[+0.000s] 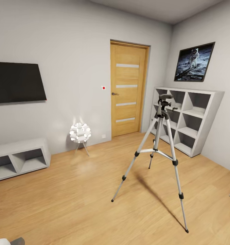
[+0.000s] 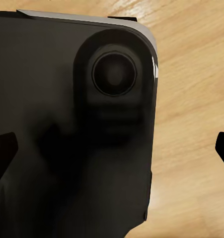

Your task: Attach the digital camera to the camera tripod in the bedroom.

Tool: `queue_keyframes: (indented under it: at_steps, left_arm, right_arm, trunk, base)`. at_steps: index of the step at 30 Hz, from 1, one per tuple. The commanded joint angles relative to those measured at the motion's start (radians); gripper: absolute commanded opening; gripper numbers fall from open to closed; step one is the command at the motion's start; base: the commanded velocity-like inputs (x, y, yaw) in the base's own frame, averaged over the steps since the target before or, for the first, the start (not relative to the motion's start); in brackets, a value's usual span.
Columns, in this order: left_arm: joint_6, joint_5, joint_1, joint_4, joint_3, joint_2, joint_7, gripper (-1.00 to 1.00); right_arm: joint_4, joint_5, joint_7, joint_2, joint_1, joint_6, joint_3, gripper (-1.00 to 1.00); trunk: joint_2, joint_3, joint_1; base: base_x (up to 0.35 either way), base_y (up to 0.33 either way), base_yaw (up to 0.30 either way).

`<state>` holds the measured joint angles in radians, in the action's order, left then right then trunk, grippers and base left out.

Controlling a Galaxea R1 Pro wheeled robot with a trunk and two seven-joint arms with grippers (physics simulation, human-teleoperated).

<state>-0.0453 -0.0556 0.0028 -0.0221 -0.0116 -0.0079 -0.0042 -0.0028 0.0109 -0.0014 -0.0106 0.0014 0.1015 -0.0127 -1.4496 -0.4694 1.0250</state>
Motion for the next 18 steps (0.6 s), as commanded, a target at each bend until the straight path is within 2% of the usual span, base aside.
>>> queue_keyframes:
  at_steps: [1, 18]
  left_arm:
    - [-0.002, -0.006, 0.000, -0.001, -0.001, 0.000, 0.000, 1.00]
    - [-0.002, -0.006, 0.000, -0.001, -0.001, 0.000, 0.001, 1.00]
  right_arm:
    - [0.000, 0.001, 0.000, 0.000, 0.000, 0.003, -0.001, 1.00]
    - [0.000, 0.004, -0.001, -0.001, 0.000, 0.005, -0.002, 1.00]
  trunk:
    - [0.000, -0.001, 0.000]
    - [0.000, -0.001, 0.000]
  base:
    - [0.000, 0.000, 0.000]
    - [0.000, 0.000, 0.000]
